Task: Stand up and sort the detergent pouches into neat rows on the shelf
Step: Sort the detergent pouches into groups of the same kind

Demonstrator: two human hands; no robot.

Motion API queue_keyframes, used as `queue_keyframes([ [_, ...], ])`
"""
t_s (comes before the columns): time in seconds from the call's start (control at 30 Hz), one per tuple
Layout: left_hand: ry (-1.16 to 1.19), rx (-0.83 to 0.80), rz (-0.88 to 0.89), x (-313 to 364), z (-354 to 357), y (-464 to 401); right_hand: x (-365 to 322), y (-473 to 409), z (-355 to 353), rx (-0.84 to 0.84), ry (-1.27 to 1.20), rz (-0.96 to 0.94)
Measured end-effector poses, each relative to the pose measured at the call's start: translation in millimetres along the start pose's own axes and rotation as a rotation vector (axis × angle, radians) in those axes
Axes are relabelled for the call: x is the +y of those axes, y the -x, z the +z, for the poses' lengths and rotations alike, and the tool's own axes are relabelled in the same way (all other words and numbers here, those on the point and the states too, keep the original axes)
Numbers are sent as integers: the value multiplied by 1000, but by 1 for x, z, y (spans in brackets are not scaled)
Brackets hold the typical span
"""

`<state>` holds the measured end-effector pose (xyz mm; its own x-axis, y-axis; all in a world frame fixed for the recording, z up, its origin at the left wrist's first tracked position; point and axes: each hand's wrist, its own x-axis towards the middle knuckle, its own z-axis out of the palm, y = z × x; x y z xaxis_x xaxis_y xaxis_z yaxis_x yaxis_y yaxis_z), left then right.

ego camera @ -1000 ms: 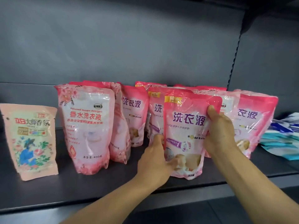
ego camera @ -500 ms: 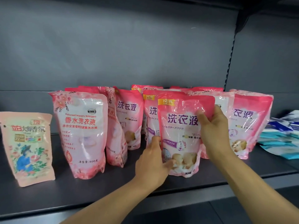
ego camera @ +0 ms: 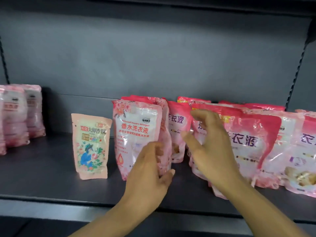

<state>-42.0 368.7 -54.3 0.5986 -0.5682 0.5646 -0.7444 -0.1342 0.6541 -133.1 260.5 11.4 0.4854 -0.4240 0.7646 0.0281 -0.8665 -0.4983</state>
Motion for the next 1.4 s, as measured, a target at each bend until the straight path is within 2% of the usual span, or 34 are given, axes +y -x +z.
queue_keyframes([
  [0.1,-64,117,-16,-18,-33,1,-14,-10,30,-2,-92,-16],
  [0.2,-77,159,-52,-32,-61,0,-29,-20,50,8,-93,-17],
  [0.33,-42,161,-59,-47,-83,-6,-43,-35,68,-5,125,9],
  [0.5,-18,86,-38,-60,-93,-11,-53,-54,76,36,499,4],
  [0.6,-12,33,-16,-68,-97,-12,-55,-56,79,6,551,43],
  [0.77,56,-71,20,-80,-107,-9,-56,-51,71,18,144,217],
  [0.93,194,-203,39,-79,-103,2,-75,-38,46,80,-50,291],
  [1.07,480,-228,-43,-70,-109,10,-105,-30,32,44,-239,275],
  [1.17,748,-159,-97,-55,-136,9,-126,-26,37,-28,-365,277],
  [1.23,850,-59,-107,-46,-157,5,-138,-25,46,-99,-450,282],
  [1.4,809,236,-87,-51,-207,-10,-152,-31,84,-254,-586,269],
])
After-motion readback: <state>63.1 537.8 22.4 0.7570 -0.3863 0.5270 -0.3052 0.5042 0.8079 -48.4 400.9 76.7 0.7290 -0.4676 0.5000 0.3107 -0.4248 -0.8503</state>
